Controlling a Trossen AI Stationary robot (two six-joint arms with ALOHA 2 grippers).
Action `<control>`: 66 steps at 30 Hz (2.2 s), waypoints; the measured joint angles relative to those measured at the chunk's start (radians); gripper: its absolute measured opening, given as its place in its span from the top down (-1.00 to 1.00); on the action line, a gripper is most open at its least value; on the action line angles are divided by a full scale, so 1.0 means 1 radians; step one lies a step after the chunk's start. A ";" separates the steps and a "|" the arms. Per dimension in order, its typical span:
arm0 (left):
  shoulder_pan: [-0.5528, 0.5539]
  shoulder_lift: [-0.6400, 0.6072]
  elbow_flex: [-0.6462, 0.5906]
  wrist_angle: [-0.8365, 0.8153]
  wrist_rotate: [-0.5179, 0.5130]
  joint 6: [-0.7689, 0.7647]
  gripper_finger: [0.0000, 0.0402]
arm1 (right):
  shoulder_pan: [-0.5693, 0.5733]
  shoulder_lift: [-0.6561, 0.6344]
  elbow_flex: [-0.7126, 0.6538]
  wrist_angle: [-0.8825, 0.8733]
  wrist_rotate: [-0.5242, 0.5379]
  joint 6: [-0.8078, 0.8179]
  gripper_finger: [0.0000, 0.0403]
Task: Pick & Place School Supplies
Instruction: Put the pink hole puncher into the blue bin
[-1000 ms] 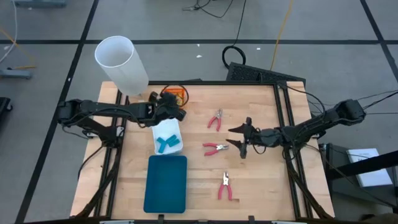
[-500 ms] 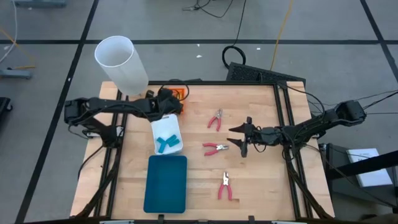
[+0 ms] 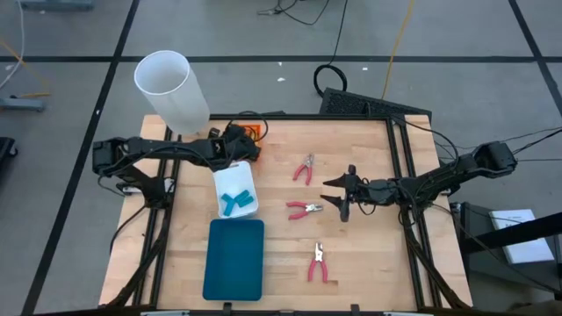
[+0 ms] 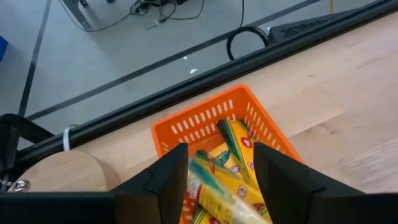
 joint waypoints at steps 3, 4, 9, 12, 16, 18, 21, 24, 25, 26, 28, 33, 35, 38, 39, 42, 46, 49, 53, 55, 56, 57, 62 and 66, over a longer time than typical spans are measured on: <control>-0.002 0.000 0.000 0.013 0.004 -0.005 0.05 | 0.000 0.003 0.000 0.000 0.024 0.000 -0.05; -0.003 0.000 0.000 0.013 0.017 -0.009 0.05 | 0.000 0.006 0.000 0.000 0.034 0.002 -0.05; -0.016 0.000 0.000 0.038 0.107 -0.023 0.05 | -0.031 0.046 0.018 -0.055 0.110 0.070 -0.05; -0.027 0.000 0.000 0.083 0.133 0.004 0.05 | -0.095 0.091 0.094 -0.255 0.107 0.178 -0.05; -0.042 0.000 0.000 0.158 0.161 0.044 0.05 | -0.173 0.202 0.219 -0.455 0.106 0.297 -0.05; -0.049 0.000 0.000 0.180 0.164 0.056 0.05 | -0.200 0.265 0.273 -0.466 0.080 0.323 -0.05; -0.057 0.000 0.000 0.193 0.164 0.055 0.05 | -0.235 0.362 0.342 -0.471 0.010 0.340 -0.05; -0.062 0.000 0.000 0.192 0.164 0.054 0.05 | -0.260 0.457 0.394 -0.486 -0.004 0.337 -0.05; -0.065 0.000 0.000 0.191 0.165 0.052 0.05 | -0.268 0.486 0.408 -0.490 -0.004 0.336 -0.05; -0.068 0.000 0.000 0.191 0.170 0.047 0.05 | -0.277 0.513 0.418 -0.493 -0.009 0.338 -0.05; -0.075 0.000 0.000 0.192 0.183 0.036 0.05 | -0.294 0.560 0.433 -0.495 -0.032 0.341 -0.05; -0.098 0.000 0.000 0.192 0.184 0.030 0.05 | -0.321 0.633 0.458 -0.479 -0.070 0.345 -0.05; -0.105 0.000 0.000 0.191 0.185 0.033 0.05 | -0.331 0.647 0.458 -0.487 -0.071 0.347 -0.04; -0.111 0.000 0.000 0.191 0.185 0.034 0.05 | -0.337 0.655 0.459 -0.518 -0.079 0.346 0.02; -0.114 0.000 0.000 0.191 0.185 0.034 0.05 | -0.337 0.655 0.459 -0.533 -0.079 0.343 0.05; -0.118 0.000 0.000 0.191 0.185 0.034 0.05 | -0.337 0.657 0.458 -0.553 -0.081 0.335 0.20; -0.120 0.000 0.000 0.191 0.185 0.034 0.05 | -0.332 0.658 0.457 -0.565 -0.098 0.300 0.47; -0.120 0.000 0.000 0.190 0.185 0.029 0.05 | -0.332 0.653 0.456 -0.565 -0.108 0.261 0.70; -0.123 0.000 0.000 0.190 0.185 0.029 0.05 | -0.330 0.612 0.453 -0.551 -0.113 0.181 0.83; -0.130 0.000 0.000 0.190 0.185 0.029 0.05 | -0.329 0.578 0.451 -0.560 -0.109 0.135 0.83; -0.133 0.000 0.000 0.190 0.185 0.028 0.05 | -0.329 0.556 0.446 -0.574 -0.101 0.112 0.83; -0.136 0.000 0.000 0.190 0.185 0.028 0.05 | -0.329 0.531 0.445 -0.576 -0.093 0.091 0.83; -0.155 0.000 0.000 0.197 0.185 0.023 0.05 | -0.299 0.373 0.451 -0.592 0.093 -0.022 0.83; -0.182 0.000 0.000 0.262 0.194 0.027 0.05 | -0.228 0.263 0.451 -0.578 0.351 -0.120 0.83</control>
